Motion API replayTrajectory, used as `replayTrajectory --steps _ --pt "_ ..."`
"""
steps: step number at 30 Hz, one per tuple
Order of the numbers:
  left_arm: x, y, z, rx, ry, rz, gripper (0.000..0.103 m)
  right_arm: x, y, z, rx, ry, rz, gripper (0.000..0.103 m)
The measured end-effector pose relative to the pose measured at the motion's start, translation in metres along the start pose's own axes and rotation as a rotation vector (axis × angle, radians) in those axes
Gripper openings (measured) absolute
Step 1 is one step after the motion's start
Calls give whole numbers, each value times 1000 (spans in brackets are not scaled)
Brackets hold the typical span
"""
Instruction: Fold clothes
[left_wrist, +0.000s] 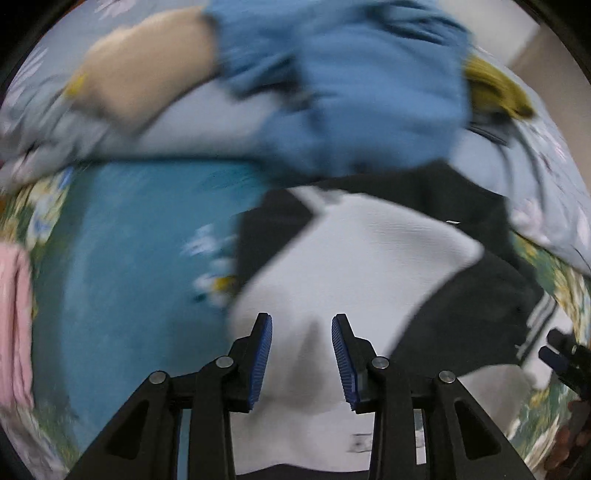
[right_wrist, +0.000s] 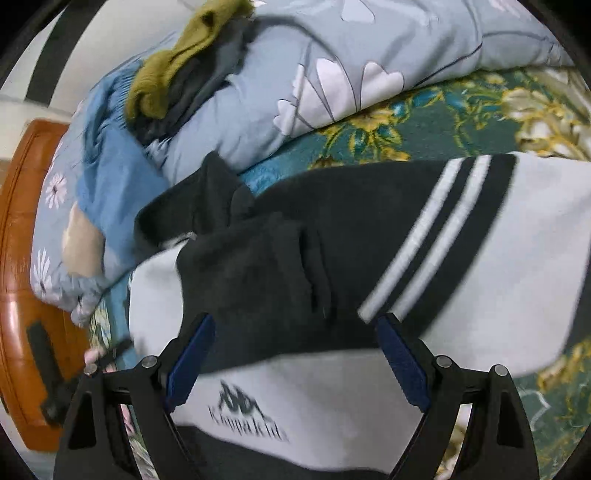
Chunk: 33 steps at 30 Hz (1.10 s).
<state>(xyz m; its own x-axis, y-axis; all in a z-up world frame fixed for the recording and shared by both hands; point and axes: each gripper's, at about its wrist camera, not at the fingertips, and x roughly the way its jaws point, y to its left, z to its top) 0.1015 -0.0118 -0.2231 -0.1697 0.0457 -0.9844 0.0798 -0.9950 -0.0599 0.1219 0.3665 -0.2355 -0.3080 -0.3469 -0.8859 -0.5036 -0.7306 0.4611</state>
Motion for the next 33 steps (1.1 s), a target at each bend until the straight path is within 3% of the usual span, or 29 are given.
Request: replayTrajectory --steps 3,4,7,8,15,22,27,28,30,32,33 --pt "6 14 -5 -29 22 13 46 16 -5 12 79 28 38 62" --pt "8 16 -6 -31 28 14 47 19 -5 13 94 37 45 49" --pt "16 18 -9 -43 49 16 51 23 0 12 106 58 57 33" --pt "18 19 -11 -53 55 12 51 20 3 10 102 63 70 15" --pt "18 15 -16 -49 63 1 55 -27 -3 -5 90 -13 58 14" --pt "27 13 -20 -45 108 23 58 -12 -39 -12 193 28 17 13" --pt "31 9 -17 -42 135 44 59 -47 -70 -18 238 -68 16 16" --pt "30 7 -16 -38 132 44 59 -54 -76 -20 247 -87 16 18" --pt "24 4 -14 -31 120 39 59 -68 -88 -22 264 -126 16 35" --pt "15 2 -11 -39 95 22 59 -82 -100 -24 282 -164 15 61" --pt "10 1 -10 -45 80 12 59 -89 -106 -26 291 -184 15 64"
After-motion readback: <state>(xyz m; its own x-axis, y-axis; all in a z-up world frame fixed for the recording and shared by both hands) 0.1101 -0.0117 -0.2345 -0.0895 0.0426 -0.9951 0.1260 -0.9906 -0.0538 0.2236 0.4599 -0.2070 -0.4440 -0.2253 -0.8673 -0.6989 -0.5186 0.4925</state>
